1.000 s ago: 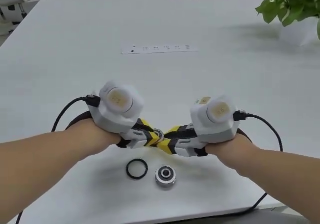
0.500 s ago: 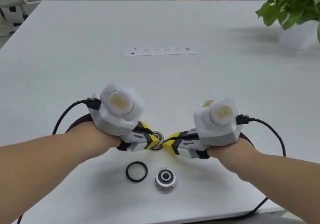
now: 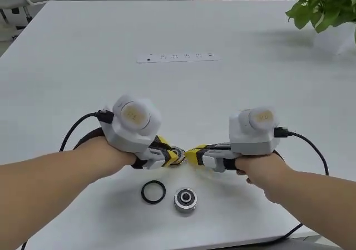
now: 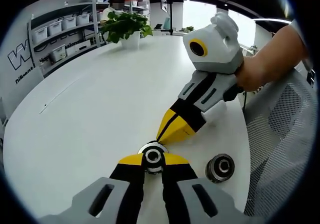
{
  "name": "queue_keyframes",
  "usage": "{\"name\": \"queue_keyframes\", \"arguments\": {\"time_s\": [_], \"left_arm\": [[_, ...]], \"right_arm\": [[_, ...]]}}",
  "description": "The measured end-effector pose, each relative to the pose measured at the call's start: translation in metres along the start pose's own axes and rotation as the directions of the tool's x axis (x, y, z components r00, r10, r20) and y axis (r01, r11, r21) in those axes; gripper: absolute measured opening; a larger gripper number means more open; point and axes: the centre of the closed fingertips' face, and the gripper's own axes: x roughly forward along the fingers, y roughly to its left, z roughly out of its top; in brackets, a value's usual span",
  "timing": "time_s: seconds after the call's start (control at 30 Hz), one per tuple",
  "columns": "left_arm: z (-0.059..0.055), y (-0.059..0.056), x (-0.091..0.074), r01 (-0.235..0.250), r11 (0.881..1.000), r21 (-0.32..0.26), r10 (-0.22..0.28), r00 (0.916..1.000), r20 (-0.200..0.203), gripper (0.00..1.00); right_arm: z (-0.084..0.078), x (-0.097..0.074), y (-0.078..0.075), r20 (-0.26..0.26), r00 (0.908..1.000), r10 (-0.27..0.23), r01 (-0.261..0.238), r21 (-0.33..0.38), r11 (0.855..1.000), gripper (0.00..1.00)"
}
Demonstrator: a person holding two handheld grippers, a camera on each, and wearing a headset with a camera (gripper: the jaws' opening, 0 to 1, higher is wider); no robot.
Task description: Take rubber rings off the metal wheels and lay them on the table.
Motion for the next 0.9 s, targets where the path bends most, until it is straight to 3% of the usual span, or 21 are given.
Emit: {"name": "queue_keyframes", "arguments": {"time_s": [0.1, 0.2, 0.67, 0.9], "left_arm": [[0.0, 0.0, 0.0, -0.004, 1.0, -0.001, 0.004, 1.0, 0.0, 0.08], [0.0, 0.0, 0.0, -0.007, 1.0, 0.001, 0.007, 1.0, 0.001, 0.08], [0.001, 0.0, -0.001, -0.014, 1.0, 0.005, 0.014, 0.9999, 0.0, 0.08], [0.001, 0.0, -0.001, -0.013, 1.0, 0.005, 0.013, 0.9999, 0.0, 0.08]], "right_arm": [[0.003, -0.001, 0.001, 0.017, 0.9998, 0.006, -0.007, 0.037, 0.999, 0.0], [0.005, -0.001, 0.005, 0.051, 0.9983, 0.029, -0.035, 0.12, 0.992, 0.0], [0.006, -0.002, 0.007, 0.039, 0.9989, 0.025, -0.03, 0.129, 0.991, 0.0], [0.008, 0.002, 0.015, 0.047, 0.9976, 0.051, -0.057, 0.137, 0.989, 0.0]]}}
